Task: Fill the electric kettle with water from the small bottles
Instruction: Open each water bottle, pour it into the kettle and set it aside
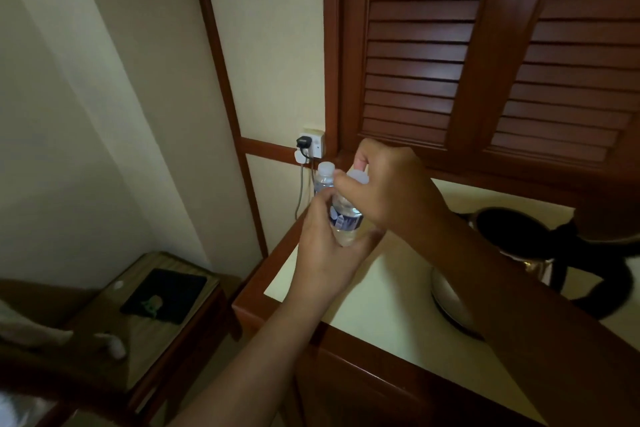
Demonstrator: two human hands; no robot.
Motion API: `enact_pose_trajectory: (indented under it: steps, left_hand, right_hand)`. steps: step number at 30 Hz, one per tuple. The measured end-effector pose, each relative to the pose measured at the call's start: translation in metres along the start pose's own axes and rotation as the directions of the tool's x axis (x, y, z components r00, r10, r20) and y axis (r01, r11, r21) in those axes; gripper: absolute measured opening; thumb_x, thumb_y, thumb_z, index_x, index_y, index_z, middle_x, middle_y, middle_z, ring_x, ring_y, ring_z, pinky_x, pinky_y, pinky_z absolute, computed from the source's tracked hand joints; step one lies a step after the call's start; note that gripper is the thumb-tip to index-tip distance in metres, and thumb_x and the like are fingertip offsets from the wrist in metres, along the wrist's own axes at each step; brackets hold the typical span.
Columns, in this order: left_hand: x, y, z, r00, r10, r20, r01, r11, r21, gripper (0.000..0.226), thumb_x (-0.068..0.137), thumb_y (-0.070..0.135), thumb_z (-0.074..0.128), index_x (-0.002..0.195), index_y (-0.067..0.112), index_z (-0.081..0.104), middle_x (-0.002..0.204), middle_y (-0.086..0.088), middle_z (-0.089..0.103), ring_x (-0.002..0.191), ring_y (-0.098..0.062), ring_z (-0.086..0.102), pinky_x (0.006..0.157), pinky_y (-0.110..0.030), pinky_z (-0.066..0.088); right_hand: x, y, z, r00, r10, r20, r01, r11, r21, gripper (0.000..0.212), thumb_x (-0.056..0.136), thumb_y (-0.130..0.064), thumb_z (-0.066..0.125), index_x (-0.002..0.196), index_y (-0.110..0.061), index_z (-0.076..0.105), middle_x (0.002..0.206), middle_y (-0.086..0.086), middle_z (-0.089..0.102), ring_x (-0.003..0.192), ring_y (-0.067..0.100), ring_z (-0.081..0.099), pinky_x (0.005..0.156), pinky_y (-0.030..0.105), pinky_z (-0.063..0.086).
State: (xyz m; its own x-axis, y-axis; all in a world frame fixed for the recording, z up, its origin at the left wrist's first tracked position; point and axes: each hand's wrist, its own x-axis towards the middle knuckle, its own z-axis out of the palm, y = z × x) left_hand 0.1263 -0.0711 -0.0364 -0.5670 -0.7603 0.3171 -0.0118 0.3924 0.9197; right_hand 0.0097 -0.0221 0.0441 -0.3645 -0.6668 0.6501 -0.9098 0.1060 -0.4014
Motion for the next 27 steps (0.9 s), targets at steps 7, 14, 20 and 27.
enact_pose_trajectory:
  steps: [7, 14, 20, 27]
  left_hand:
    - [-0.022, 0.037, 0.004, 0.981, 0.177, 0.080, -0.155, 0.963, -0.220, 0.045, 0.091, 0.016, 0.081, 0.128, 0.028, 0.060, 0.117, 0.014, 0.073, 0.110, -0.009, 0.072, 0.088, -0.027, 0.062]
    - [-0.021, 0.046, 0.010, 0.902, 0.190, 0.389, 0.013, 0.886, -0.463, 0.028, 0.076, 0.014, 0.087, 0.097, 0.027, 0.073, 0.084, 0.001, 0.075, 0.072, -0.016, 0.074, 0.065, -0.032, 0.058]
    - [-0.018, 0.044, 0.024, 0.672, 0.221, 0.707, 0.402, 0.694, -0.598, 0.065, 0.063, 0.039, 0.099, 0.116, 0.017, 0.068, 0.091, -0.016, 0.073, 0.064, -0.027, 0.072, 0.054, -0.036, 0.062]
    - [-0.040, 0.037, 0.057, 0.804, 0.132, 0.580, 0.211, 0.849, -0.485, 0.039, 0.076, 0.012, 0.088, 0.111, 0.022, 0.073, 0.100, -0.002, 0.078, 0.090, -0.019, 0.075, 0.077, -0.031, 0.060]
  right_hand:
    - [-0.008, -0.038, -0.076, 0.974, -0.024, 0.224, 0.085, 0.960, -0.268, 0.055, 0.096, -0.060, 0.050, 0.057, -0.026, 0.033, 0.050, -0.006, 0.034, 0.046, 0.006, 0.030, 0.054, 0.017, 0.018]
    - [-0.019, -0.014, -0.111, 0.928, -0.255, 0.272, 0.293, 0.949, -0.112, 0.057, 0.097, -0.052, 0.054, 0.051, -0.019, 0.043, 0.044, -0.007, 0.029, 0.041, 0.014, 0.030, 0.049, 0.014, 0.028]
    - [-0.041, 0.005, -0.151, 0.856, -0.225, 0.466, 0.231, 0.972, 0.045, 0.031, 0.102, -0.049, 0.050, 0.115, -0.027, 0.067, 0.098, -0.010, 0.067, 0.081, 0.007, 0.060, 0.070, 0.019, 0.048]
    - [-0.109, 0.026, -0.172, 0.948, 0.037, 0.316, -0.047, 0.999, 0.024, 0.035, 0.093, -0.036, 0.061, 0.127, -0.040, 0.061, 0.118, -0.024, 0.063, 0.108, -0.006, 0.060, 0.090, 0.009, 0.046]
